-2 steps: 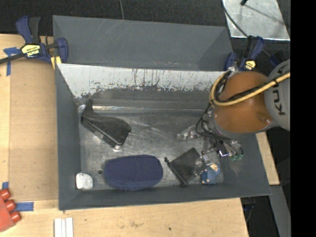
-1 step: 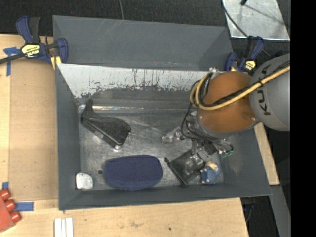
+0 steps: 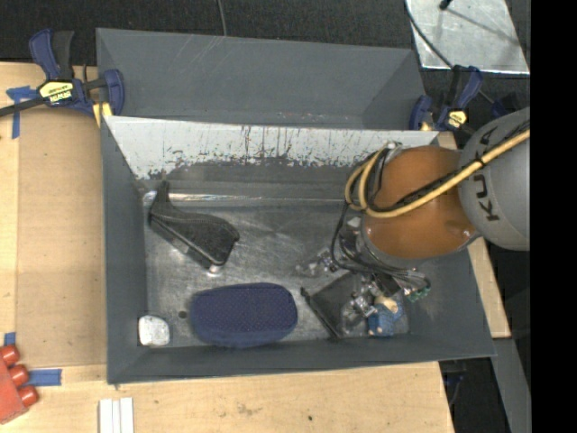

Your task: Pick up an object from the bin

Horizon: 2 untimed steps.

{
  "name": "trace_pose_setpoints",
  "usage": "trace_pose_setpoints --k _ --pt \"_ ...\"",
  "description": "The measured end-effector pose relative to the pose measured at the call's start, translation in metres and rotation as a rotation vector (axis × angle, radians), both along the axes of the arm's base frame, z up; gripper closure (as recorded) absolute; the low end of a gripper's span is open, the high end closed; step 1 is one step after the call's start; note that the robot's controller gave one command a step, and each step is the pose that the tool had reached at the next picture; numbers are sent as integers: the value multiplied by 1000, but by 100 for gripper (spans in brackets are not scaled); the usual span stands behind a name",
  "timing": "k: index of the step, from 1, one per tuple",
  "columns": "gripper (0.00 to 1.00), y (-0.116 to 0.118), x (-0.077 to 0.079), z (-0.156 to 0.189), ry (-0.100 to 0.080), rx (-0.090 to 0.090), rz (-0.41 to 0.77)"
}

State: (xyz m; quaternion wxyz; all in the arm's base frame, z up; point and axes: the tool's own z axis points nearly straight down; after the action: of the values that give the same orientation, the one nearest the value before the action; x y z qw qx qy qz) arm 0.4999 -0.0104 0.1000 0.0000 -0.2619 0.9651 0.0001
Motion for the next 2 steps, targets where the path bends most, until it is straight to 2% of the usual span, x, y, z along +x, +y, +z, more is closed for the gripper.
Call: trace_pose_setpoints --k 1,2 --pt "0 1 44 -1 -6 0 267" --pt "0 24 -6 4 1 2 259"
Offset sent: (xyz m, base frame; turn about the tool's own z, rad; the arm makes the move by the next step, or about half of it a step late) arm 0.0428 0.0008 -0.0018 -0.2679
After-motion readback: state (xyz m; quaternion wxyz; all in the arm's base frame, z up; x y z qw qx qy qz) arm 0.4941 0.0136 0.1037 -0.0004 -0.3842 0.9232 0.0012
